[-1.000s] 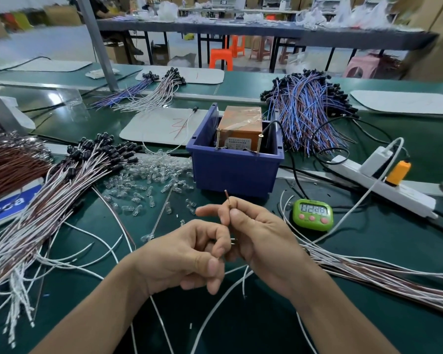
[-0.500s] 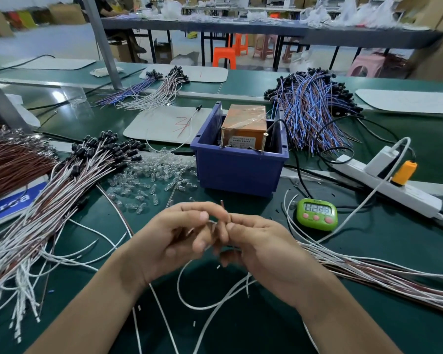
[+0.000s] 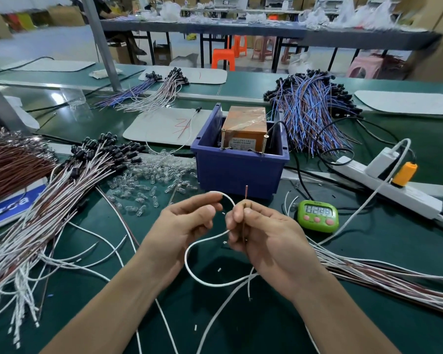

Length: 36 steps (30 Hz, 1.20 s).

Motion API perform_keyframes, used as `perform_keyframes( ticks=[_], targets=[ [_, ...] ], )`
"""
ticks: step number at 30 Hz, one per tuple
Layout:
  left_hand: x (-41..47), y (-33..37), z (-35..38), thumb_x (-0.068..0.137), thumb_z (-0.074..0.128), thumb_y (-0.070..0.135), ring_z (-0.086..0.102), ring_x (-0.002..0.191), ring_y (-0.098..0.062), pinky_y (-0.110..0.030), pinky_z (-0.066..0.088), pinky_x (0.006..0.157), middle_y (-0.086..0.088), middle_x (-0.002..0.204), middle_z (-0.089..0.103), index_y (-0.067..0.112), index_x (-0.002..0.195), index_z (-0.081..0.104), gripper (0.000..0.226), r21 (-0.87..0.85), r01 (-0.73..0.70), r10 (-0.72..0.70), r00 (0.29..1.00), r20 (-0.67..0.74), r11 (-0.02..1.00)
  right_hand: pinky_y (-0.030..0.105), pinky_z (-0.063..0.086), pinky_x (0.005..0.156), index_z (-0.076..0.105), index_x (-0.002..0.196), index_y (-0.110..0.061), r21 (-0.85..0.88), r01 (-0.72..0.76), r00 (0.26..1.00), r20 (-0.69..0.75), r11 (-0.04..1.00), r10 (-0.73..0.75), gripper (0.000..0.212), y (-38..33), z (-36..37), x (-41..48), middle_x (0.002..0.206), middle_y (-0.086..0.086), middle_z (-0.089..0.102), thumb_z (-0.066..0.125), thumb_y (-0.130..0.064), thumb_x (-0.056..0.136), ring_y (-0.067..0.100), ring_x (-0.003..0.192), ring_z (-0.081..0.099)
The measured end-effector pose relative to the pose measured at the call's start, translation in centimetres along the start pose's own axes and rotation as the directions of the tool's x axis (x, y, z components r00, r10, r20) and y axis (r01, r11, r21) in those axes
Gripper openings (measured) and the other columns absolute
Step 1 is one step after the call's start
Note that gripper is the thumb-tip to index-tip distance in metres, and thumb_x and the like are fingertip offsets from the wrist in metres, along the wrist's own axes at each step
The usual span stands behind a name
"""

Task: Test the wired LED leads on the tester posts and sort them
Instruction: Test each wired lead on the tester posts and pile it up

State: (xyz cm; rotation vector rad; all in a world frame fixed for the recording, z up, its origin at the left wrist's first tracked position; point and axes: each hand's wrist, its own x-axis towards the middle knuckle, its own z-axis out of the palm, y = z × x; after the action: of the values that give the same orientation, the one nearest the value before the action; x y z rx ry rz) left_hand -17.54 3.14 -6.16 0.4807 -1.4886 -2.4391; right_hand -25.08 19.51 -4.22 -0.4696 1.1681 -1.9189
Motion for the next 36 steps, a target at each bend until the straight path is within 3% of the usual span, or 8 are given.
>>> perform_keyframes(
  ticks=[5, 8, 13, 19, 22, 25, 29, 36],
  targets=[
    [0.0, -0.3, 0.5, 0.063, 0.089, 0.027, 0.061, 0.063, -0.030, -0.042, 0.057, 0.069, -0.017, 0.072, 0.065, 0.008, 0.095, 0.080, 0.038, 0.032, -0.014, 0.014, 1.000, 0.020, 0.999, 0.033, 0.038, 0.068, 0.061, 0.078, -0.012, -0.062, -0.053, 0.998, 0.038, 0.997, 0.055, 0.031, 0.7, 0.4, 0.1, 0.081, 0.010, 0.058, 0.042, -0.010, 0.102, 0.019, 0.070, 0.051],
    [-0.4, -0.2, 1.1, 0.070, 0.088, 0.025, 0.060, 0.049, -0.029, -0.038, 0.056, 0.051, -0.017, 0.061, 0.060, 0.007, 0.092, 0.079, 0.029, 0.053, -0.023, 0.021, 0.999, 0.048, 0.998, 0.031, 0.040, 0.067, 0.061, 0.077, -0.014, -0.080, -0.068, 0.996, 0.058, 0.994, 0.073, 0.031, 0.9, 0.6, 0.1, 0.082, 0.009, 0.059, 0.042, -0.009, 0.101, 0.019, 0.071, 0.052],
    [-0.5, 1.0, 1.8, 0.076, 0.075, 0.033, 0.073, 0.065, -0.024, -0.031, 0.061, 0.063, -0.012, 0.079, 0.077, 0.012, 0.081, 0.080, 0.022, 0.188, -0.164, 0.204, 0.955, -0.216, 0.968, 0.032, 0.049, 0.071, 0.070, 0.076, -0.018, -0.220, 0.002, 0.991, -0.132, 0.975, -0.032, 0.036, 0.4, 0.5, 0.0, 0.091, 0.005, 0.068, 0.048, -0.008, 0.103, 0.017, 0.086, 0.061],
    [1.7, 5.0, 1.6, 0.086, 0.082, 0.017, 0.064, 0.046, -0.019, -0.023, 0.052, 0.046, -0.013, 0.065, 0.073, 0.016, 0.072, 0.080, 0.014, 0.466, -0.190, 0.344, 0.899, -0.270, 0.864, 0.021, 0.035, 0.049, 0.078, 0.087, -0.019, -0.313, 0.150, 0.947, -0.228, 0.938, -0.228, 0.034, -1.2, -0.4, -0.2, 0.070, 0.008, 0.064, 0.051, -0.007, 0.103, 0.015, 0.055, 0.048],
    [3.1, 6.2, 1.9, 0.080, 0.086, 0.017, 0.065, 0.046, -0.018, -0.029, 0.055, 0.051, -0.008, 0.061, 0.073, 0.027, 0.069, 0.080, 0.016, 0.540, -0.169, 0.392, 0.859, -0.328, 0.824, 0.019, 0.034, 0.044, 0.075, 0.097, -0.026, -0.393, 0.245, 0.910, -0.221, 0.886, -0.350, 0.032, -1.3, -0.5, -0.4, 0.066, 0.012, 0.067, 0.055, -0.001, 0.100, 0.015, 0.046, 0.040],
    [3.9, 6.1, 1.9, 0.074, 0.082, 0.023, 0.066, 0.044, -0.015, -0.030, 0.056, 0.053, -0.002, 0.057, 0.072, 0.034, 0.068, 0.078, 0.014, 0.628, -0.165, 0.474, 0.803, -0.362, 0.760, 0.021, 0.035, 0.042, 0.064, 0.086, -0.027, -0.458, 0.290, 0.888, -0.199, 0.840, -0.416, 0.027, -1.6, -0.5, -0.7, 0.065, 0.014, 0.068, 0.060, -0.002, 0.095, 0.014, 0.045, 0.041],
    [4.1, 5.5, 2.0, 0.072, 0.080, 0.034, 0.067, 0.047, -0.014, -0.028, 0.053, 0.058, 0.005, 0.056, 0.071, 0.040, 0.071, 0.076, 0.007, 0.704, -0.153, 0.542, 0.755, -0.370, 0.693, 0.023, 0.039, 0.044, 0.066, 0.081, -0.025, -0.573, 0.278, 0.871, -0.189, 0.771, -0.454, 0.024, -1.7, -0.6, -0.9, 0.064, 0.008, 0.069, 0.066, -0.004, 0.093, 0.011, 0.046, 0.048],
    [4.6, 5.9, 3.7, 0.077, 0.080, 0.029, 0.055, 0.037, 0.000, -0.011, 0.040, 0.040, 0.016, 0.048, 0.064, 0.025, 0.056, 0.070, 0.023, 0.800, -0.134, 0.634, 0.691, -0.347, 0.584, 0.019, 0.043, 0.049, 0.070, 0.080, -0.030, -0.734, 0.212, 0.827, -0.217, 0.645, -0.519, 0.021, -1.8, -0.8, -0.9, 0.062, 0.000, 0.069, 0.074, -0.011, 0.089, 0.005, 0.048, 0.054]
  ],
)
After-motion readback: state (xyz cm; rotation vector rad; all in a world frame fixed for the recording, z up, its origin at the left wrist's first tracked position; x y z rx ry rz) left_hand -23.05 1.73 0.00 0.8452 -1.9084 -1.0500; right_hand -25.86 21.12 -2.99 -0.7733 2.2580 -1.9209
